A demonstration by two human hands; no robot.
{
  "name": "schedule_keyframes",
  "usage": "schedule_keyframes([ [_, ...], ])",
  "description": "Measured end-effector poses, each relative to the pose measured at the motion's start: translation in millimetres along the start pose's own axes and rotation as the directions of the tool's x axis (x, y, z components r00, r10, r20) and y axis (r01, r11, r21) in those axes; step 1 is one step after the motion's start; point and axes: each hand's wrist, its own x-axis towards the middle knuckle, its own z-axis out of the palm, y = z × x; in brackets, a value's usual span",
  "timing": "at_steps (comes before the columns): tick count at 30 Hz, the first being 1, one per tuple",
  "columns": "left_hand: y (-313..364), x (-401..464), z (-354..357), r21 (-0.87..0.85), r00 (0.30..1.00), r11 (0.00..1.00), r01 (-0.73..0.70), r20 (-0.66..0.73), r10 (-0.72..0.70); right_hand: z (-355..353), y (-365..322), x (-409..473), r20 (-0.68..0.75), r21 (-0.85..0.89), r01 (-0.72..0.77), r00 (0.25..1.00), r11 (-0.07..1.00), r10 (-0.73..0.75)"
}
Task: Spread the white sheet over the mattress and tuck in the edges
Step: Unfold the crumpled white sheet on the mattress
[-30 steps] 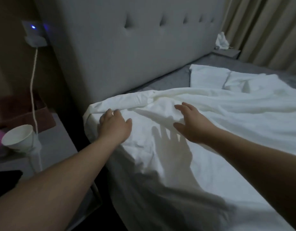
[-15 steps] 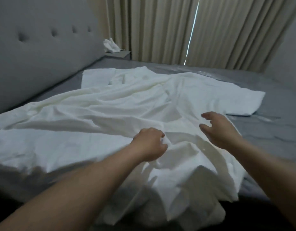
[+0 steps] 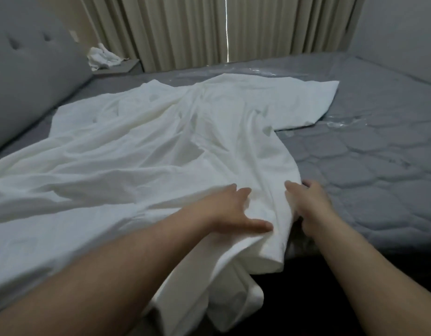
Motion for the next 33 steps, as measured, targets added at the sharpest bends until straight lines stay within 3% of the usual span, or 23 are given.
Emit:
schedule_keyframes([
  [2, 11.1, 22.6, -1.8, 0.115, 0.995, 0.993, 0.021, 0.09, -0.031, -0.5, -0.3, 7.6, 0.289, 0.374, -0.194, 0.954, 0.907, 0.085],
  [3, 19.6, 28.3, -6.3, 0.142, 0.992, 0.99, 0.011, 0.12, -0.028, -1.1, 1.3, 8.4, 0.391, 0.454, -0.303, 0.913, 0.838, 0.117],
  [6, 39.3, 48.0, -22.9, 0.046, 0.966, 0.998, -0.052, 0.255, 0.038, -2.8, -0.5, 3.3, 0.596, 0.434, -0.476, 0.789, 0.765, 0.152],
  [8, 44.9, 49.3, -32.1, -0.046, 0.951, 0.999, -0.01, 0.309, 0.024, -1.8, -4.9, -4.7, 0.66, 0.329, -0.435, 0.741, 0.838, 0.125],
  [12, 44.6, 43.4, -33.6, -0.174, 0.957, 0.982, -0.073, 0.266, 0.118, 1.7, -3.6, -7.8, 0.647, 0.124, -0.155, 0.762, 0.98, 0.039],
  [17, 21.3, 28.4, -33.8, -0.277, 0.99, 0.954, 0.112, 0.109, -0.085, 15.2, -6.5, -2.7, 0.661, 0.077, -0.175, 0.746, 0.982, 0.081],
  [21, 16.4, 13.1, -43.8, -0.615, 0.988, 0.779, 0.121, 0.001, -0.152, 17.6, -11.0, -10.4, 0.634, 0.206, -0.225, 0.772, 0.952, 0.045],
  [27, 45.9, 21.4, -66.1, -0.51, 0.939, 0.86, 0.031, -0.281, -0.2, -31.1, -36.5, 0.2, 0.401, 0.553, -0.157, 0.911, 0.818, -0.097],
  [30, 72.6, 26.9, -61.2, -0.485, 0.919, 0.875, -0.007, -0.347, -0.185, -95.0, -55.2, 9.2, 0.22, 0.728, -0.065, 0.965, 0.682, -0.143],
  [33, 101.7, 28.5, -64.4, -0.528, 0.918, 0.847, -0.059, -0.362, -0.162, -153.5, -67.5, -7.1, 0.058, 0.824, 0.082, 0.972, 0.561, -0.228],
])
